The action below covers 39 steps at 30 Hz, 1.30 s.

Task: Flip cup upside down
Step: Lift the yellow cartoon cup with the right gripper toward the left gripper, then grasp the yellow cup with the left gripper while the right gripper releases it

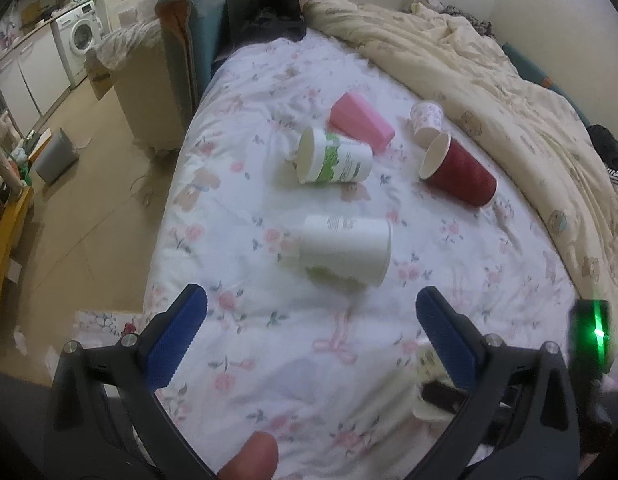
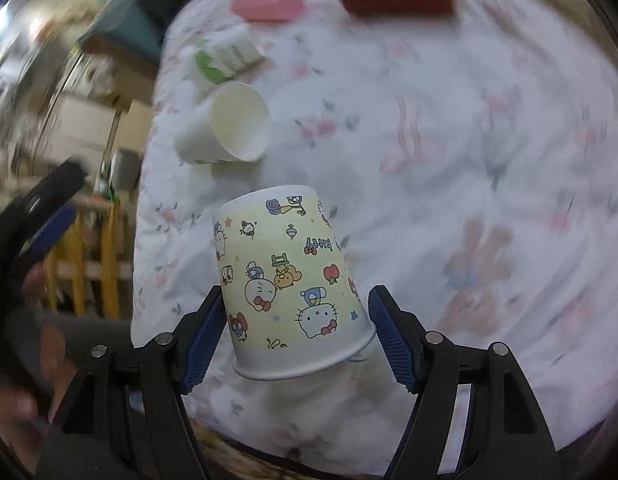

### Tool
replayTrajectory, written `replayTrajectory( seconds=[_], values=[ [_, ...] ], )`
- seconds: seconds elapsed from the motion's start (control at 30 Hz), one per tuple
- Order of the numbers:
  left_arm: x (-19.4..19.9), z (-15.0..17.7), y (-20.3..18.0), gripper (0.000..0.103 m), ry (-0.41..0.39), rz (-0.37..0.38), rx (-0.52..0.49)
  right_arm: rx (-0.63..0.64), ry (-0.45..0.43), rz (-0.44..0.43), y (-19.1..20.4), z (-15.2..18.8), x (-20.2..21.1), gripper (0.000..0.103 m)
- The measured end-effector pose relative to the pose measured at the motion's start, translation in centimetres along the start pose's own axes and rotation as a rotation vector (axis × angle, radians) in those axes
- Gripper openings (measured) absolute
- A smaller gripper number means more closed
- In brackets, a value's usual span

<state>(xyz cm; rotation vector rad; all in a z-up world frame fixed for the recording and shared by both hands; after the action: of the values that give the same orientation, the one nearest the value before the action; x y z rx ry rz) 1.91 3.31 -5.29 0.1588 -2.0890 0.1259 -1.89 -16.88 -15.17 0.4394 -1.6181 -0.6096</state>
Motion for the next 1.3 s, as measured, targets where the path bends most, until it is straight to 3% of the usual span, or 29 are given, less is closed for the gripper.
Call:
replayTrajectory(
  seconds=[0.1,0.37,0.47,0.6,0.7,0.83,0.9,1.1,1.2,1.3],
  values=[
    [-0.4,1.0,0.6,0.103,0.038,0.001,0.026,-0.080,0.001,-0.022,-0.9,0.4,-1.5,0.074],
    [-1.2,1.3,0.7,0.103,0.066,-0.005,0.038,-0.120,0.002,-0.023,-1.7,0.0,-2.3,0.078],
    [-1.3,1.2,0.4,0.103,0.067,-0.003,0.036,-0.111,0.004,-0.022,-1.9,0.1,-1.7,0.093],
    [-1.3,1.2,0.0,0.103,0.069,0.002,0.026,-0.032,0.020,-0.004,-1.2,0.0,0.5,0.094],
    [-1.2,1.4,-0.4,0.103,0.080,-0.002,0.016,0.083,-0.043,0.045,-0.8,-0.5,4.3,0.094],
    [-1.7,1.7,-1.5,0.103,0.159,0.015,0.020,0.174,-0.160,0.124,-1.5,-1.1,8.9,0.094],
    [-2.1,1.8,-2.4,0.103,0.193,0.014,0.016,0.151,-0.209,0.150,-2.9,-1.3,10.3,0.094],
    [-4.3,3.0,-5.8,0.102,0.337,0.024,0.035,0.003,-0.282,0.107,-5.9,-1.8,12.0,0.094],
    [-6.1,3.8,-7.4,0.092,0.431,0.010,0.038,-0.012,-0.305,0.097,-5.9,-2.1,12.6,0.094],
    [-8.1,4.6,-8.6,0.088,0.536,0.017,0.069,-0.033,-0.316,0.067,-6.5,-2.5,13.1,0.094]
  ],
)
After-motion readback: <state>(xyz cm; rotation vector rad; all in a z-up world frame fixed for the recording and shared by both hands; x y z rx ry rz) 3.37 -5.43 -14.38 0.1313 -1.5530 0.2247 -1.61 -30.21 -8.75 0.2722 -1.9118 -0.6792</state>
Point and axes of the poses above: each gripper's, at about its wrist camera, not at the fingertips, and x roughly against the way its jaws point, y to its left, z to its underside, the point moved 2 cm from there along -x, roughly the way its jaws point, and after that the axes turned 7 degrees about -z, right-handed, at the moved point
